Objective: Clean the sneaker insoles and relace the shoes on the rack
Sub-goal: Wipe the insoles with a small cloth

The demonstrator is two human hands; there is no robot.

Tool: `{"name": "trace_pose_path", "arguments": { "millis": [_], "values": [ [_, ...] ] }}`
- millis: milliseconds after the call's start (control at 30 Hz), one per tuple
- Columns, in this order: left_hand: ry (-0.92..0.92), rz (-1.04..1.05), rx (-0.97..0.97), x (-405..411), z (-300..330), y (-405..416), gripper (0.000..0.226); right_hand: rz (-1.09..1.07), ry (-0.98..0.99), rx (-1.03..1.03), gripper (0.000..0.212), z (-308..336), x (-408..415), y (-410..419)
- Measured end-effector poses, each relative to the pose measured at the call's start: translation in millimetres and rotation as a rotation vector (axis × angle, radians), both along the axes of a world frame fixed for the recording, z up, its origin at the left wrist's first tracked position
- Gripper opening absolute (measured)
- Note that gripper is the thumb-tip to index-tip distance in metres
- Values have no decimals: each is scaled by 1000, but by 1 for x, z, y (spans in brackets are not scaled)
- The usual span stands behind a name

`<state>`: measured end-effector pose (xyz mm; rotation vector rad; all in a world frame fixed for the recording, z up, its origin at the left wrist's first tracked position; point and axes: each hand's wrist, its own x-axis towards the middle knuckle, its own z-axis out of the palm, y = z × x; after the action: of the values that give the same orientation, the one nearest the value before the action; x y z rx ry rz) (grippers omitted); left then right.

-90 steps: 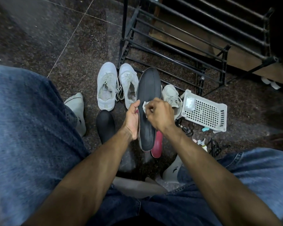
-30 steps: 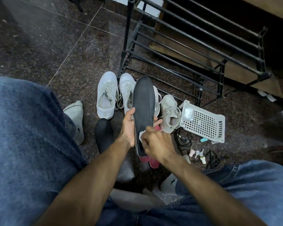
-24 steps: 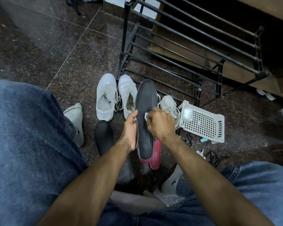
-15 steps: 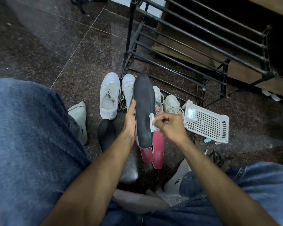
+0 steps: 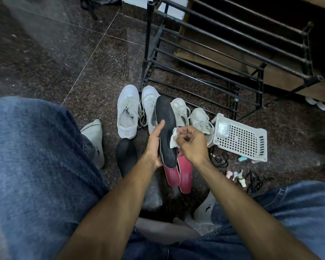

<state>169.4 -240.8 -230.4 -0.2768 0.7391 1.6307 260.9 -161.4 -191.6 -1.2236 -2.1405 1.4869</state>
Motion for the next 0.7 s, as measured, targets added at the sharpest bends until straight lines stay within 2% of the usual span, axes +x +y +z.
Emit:
{"name": "trace_pose_path", "arguments": {
  "millis": [100,200,333,367,467,600,700],
  "values": [
    [-34,-12,42,-5,2,1,83,222,-80,66,30,8,7,0],
    [-52,-37,59,-7,3,4,98,455,-270,277,40,16,13,-2],
    [-7,74,37,0,3,6,56,439,-316,498,23,23,4,-1],
    [-7,88,40,0,3,7,52,434,-350,521,22,23,-2,0],
    [-1,106,37,-2,2,4,52,462,-465,561,24,27,-13,-3],
    [-79,80,58,-5,0,3,73,698,-438,582,23,37,4,-28],
    [-83,106,31,-3,0,6,65,809,-515,732,23,40,16,-31]
  ]
}}
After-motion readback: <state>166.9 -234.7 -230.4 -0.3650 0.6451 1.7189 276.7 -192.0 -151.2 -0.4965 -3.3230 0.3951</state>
